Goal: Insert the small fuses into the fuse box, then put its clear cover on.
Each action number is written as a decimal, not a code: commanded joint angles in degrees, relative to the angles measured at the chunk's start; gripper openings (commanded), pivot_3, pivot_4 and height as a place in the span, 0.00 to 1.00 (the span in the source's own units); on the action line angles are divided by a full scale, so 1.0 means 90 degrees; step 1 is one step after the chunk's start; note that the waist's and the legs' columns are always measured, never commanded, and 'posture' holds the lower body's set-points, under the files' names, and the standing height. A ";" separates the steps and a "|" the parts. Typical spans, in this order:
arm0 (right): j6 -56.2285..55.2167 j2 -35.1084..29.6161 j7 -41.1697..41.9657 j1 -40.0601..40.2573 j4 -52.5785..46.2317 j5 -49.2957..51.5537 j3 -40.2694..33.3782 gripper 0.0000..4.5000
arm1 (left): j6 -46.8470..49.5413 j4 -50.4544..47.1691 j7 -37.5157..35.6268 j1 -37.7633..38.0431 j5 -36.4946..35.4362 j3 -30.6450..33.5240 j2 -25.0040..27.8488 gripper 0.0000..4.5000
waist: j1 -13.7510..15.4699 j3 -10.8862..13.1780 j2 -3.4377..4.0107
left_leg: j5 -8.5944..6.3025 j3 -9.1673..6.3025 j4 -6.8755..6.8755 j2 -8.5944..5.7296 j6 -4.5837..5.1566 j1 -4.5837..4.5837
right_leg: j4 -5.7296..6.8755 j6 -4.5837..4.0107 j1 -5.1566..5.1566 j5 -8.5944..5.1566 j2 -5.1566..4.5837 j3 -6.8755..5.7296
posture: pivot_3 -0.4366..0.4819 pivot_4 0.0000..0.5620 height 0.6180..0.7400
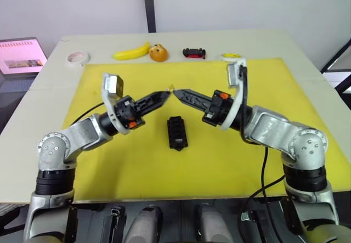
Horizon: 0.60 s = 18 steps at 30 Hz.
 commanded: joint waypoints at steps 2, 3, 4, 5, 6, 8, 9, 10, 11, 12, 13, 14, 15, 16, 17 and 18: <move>0.0191 -0.0532 0.0402 -0.0112 -0.0289 0.0064 -0.0214 0.00 | 0.0011 -0.0454 -0.2199 0.0128 0.2059 0.0302 0.1329 0.63 | -0.0007 0.0005 0.0006 | 0.0000 0.0003 -0.0004 0.0002 0.0000 0.0000 | 0.0000 -0.0001 -0.0004 -0.0001 0.0005 0.0001 | 0.48 0.27 1.00; 0.0249 -0.0660 0.0525 -0.0142 -0.0252 0.0008 -0.0226 0.00 | -0.0139 -0.0491 -0.2677 0.0144 0.2509 0.0220 0.1555 0.76 | -0.0006 0.0006 0.0009 | 0.0000 0.0005 -0.0007 0.0002 0.0000 0.0000 | -0.0003 -0.0002 -0.0003 -0.0001 0.0007 0.0001 | 0.48 0.27 1.00; 0.0325 -0.0800 0.0680 -0.0185 -0.0224 -0.0110 -0.0226 0.00 | -0.0276 -0.0494 -0.3089 0.0142 0.2893 0.0143 0.1729 0.87 | 0.0005 0.0010 0.0015 | 0.0000 0.0008 -0.0007 0.0003 0.0001 0.0000 | -0.0005 -0.0003 -0.0002 -0.0002 0.0007 0.0002 | 0.48 0.27 1.00; 0.0400 -0.0945 0.0886 -0.0234 -0.0207 -0.0305 -0.0214 0.00 | -0.0421 -0.0478 -0.3470 0.0126 0.3250 0.0067 0.1853 0.97 | 0.0014 0.0013 0.0017 | -0.0001 0.0010 -0.0007 0.0003 0.0002 0.0001 | -0.0007 -0.0003 0.0000 -0.0002 0.0005 0.0002 | 0.48 0.27 1.00; 0.0512 -0.1136 0.1191 -0.0288 -0.0232 -0.0628 -0.0159 0.00 | -0.0649 -0.0494 -0.3900 0.0116 0.3719 -0.0063 0.2007 1.00 | 0.0032 0.0015 0.0017 | -0.0001 0.0013 -0.0006 0.0003 0.0003 0.0000 | -0.0009 -0.0003 0.0001 -0.0002 0.0004 0.0002 | 0.48 0.27 1.00; 0.0667 -0.1506 0.1924 -0.0403 -0.0358 -0.1436 0.0048 0.00 | -0.1400 -0.0632 -0.4885 0.0181 0.4871 -0.0442 0.2359 1.00 | 0.0041 0.0018 0.0015 | -0.0005 0.0013 -0.0004 0.0002 0.0009 0.0000 | -0.0016 -0.0004 0.0008 -0.0002 0.0002 0.0000 | 0.48 0.27 1.00; 0.0709 -0.1629 0.2236 -0.0480 -0.0372 -0.1774 0.0163 0.00 | -0.1765 -0.0673 -0.5291 0.0209 0.5354 -0.0625 0.2469 1.00 | 0.0038 0.0018 0.0015 | -0.0006 0.0015 -0.0003 0.0001 0.0011 -0.0001 | -0.0020 -0.0004 0.0009 -0.0002 0.0002 0.0000 | 0.48 0.27 1.00; 0.0722 -0.1719 0.2512 -0.0550 -0.0390 -0.2083 0.0275 0.00 | -0.2068 -0.0691 -0.5594 0.0237 0.5746 -0.0779 0.2539 1.00 | 0.0038 0.0018 0.0016 | -0.0008 0.0015 -0.0005 0.0002 0.0014 -0.0001 | -0.0024 -0.0004 0.0011 -0.0002 0.0000 0.0000 | 0.48 0.27 1.00; 0.0703 -0.1834 0.2833 -0.0643 -0.0423 -0.2513 0.0463 0.00 | -0.2488 -0.0687 -0.5879 0.0266 0.6211 -0.0967 0.2569 1.00 | 0.0038 0.0018 0.0016 | -0.0009 0.0017 -0.0005 0.0002 0.0016 -0.0001 | -0.0025 -0.0004 0.0009 -0.0002 -0.0003 0.0000 | 0.48 0.27 1.00; 0.0652 -0.1939 0.3149 -0.0734 -0.0449 -0.2955 0.0661 0.00 | -0.2876 -0.0658 -0.6095 0.0274 0.6626 -0.1127 0.2550 1.00 | 0.0030 0.0019 0.0017 | -0.0009 0.0016 -0.0008 0.0002 0.0016 -0.0002 | -0.0027 -0.0003 0.0008 -0.0002 -0.0005 0.0000 | 0.48 0.27 1.00; 0.0593 -0.2050 0.3470 -0.0838 -0.0490 -0.3413 0.0892 0.00 | -0.3318 -0.0627 -0.6232 0.0284 0.7090 -0.1302 0.2499 1.00 | 0.0026 0.0021 0.0020 | -0.0009 0.0017 -0.0009 0.0003 0.0016 -0.0004 | -0.0027 -0.0003 0.0004 -0.0002 -0.0007 0.0000 | 0.48 0.27 1.00; 0.0523 -0.2127 0.3774 -0.0930 -0.0484 -0.3805 0.1085 0.00 | -0.3668 -0.0567 -0.6322 0.0255 0.7451 -0.1443 0.2397 1.00 | 0.0028 0.0022 0.0020 | -0.0009 0.0017 -0.0009 0.0003 0.0016 -0.0005 | -0.0028 -0.0003 0.0002 -0.0002 -0.0009 0.0000 | 0.48 0.27 1.00; 0.0518 -0.2177 0.4000 -0.1035 -0.0466 -0.4097 0.1261 0.00 | -0.3921 -0.0527 -0.6352 0.0218 0.7730 -0.1566 0.2277 1.00 | 0.0032 0.0022 0.0020 | -0.0009 0.0017 -0.0009 0.0004 0.0016 -0.0011 | -0.0029 -0.0002 -0.0002 -0.0002 -0.0011 0.0000 | 0.48 0.27 1.00; 0.0504 -0.2211 0.4223 -0.1134 -0.0440 -0.4370 0.1415 0.00 | -0.4144 -0.0483 -0.6377 0.0173 0.7985 -0.1672 0.2158 1.00 | 0.0039 0.0022 0.0020 | -0.0009 0.0016 -0.0009 0.0004 0.0016 -0.0014 | -0.0030 -0.0002 -0.0005 -0.0001 -0.0011 -0.0001 | 0.48 0.27 1.00; 0.0464 -0.2236 0.4464 -0.1225 -0.0415 -0.4634 0.1557 0.00 | -0.4355 -0.0432 -0.6406 0.0127 0.8215 -0.1762 0.2044 1.00 | 0.0042 0.0022 0.0020 | -0.0009 0.0014 -0.0007 0.0004 0.0016 -0.0021 | -0.0030 -0.0001 -0.0008 -0.0001 -0.0014 -0.0002 | 0.48 0.27 1.00; 0.0424 -0.2289 0.4741 -0.1326 -0.0444 -0.4921 0.1741 0.00 | -0.4597 -0.0386 -0.6413 0.0094 0.8504 -0.1867 0.1940 1.00 | 0.0043 0.0024 0.0017 | -0.0009 0.0013 -0.0003 0.0003 0.0016 -0.0029 | -0.0030 0.0000 -0.0014 0.0000 -0.0015 -0.0002 | 0.48 0.27 1.00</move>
